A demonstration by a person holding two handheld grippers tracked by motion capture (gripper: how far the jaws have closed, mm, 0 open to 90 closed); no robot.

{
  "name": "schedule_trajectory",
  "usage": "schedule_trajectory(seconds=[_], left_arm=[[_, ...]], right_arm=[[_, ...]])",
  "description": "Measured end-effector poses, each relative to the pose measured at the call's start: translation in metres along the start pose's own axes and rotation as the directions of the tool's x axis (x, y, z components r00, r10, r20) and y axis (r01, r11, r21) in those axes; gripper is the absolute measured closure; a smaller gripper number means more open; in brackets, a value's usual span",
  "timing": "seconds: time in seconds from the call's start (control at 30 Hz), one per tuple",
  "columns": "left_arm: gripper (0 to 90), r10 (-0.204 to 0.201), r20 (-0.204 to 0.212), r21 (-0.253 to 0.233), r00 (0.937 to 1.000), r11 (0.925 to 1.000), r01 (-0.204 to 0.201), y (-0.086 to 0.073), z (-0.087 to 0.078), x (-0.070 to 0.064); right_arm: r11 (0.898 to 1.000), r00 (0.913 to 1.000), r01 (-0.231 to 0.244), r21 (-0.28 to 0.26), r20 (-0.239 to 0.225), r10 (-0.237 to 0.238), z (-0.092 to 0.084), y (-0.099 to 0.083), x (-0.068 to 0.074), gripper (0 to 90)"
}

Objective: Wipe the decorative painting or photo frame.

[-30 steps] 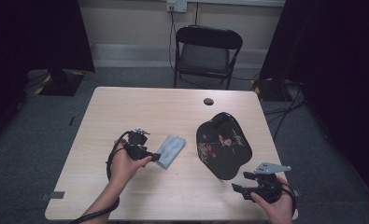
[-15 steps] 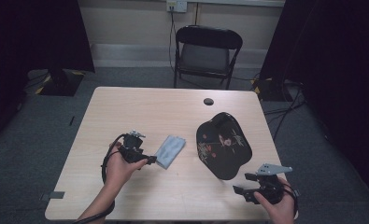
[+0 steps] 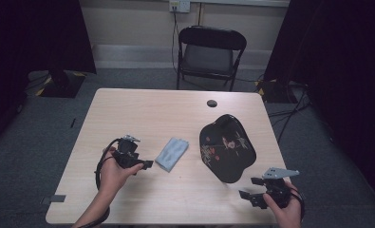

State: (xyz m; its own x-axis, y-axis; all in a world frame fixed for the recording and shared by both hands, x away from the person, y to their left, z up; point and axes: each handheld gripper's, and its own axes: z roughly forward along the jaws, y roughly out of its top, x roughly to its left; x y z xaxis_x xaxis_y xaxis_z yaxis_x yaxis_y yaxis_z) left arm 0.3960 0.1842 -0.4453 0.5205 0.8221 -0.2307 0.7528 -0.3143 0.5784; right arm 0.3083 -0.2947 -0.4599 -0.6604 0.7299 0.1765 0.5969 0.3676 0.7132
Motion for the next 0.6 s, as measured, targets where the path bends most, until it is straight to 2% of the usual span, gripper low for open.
schedule_trajectory(seconds=[0.6], left_arm=[[25.5,-0.035,0.004,-0.003,0.9994,0.9994,0.035,-0.023,-0.004,0.016]], right_arm=[[1.000,1.0000,-0.001,0.007,0.009,0.001,-0.001,-0.004,-0.003,21.2]])
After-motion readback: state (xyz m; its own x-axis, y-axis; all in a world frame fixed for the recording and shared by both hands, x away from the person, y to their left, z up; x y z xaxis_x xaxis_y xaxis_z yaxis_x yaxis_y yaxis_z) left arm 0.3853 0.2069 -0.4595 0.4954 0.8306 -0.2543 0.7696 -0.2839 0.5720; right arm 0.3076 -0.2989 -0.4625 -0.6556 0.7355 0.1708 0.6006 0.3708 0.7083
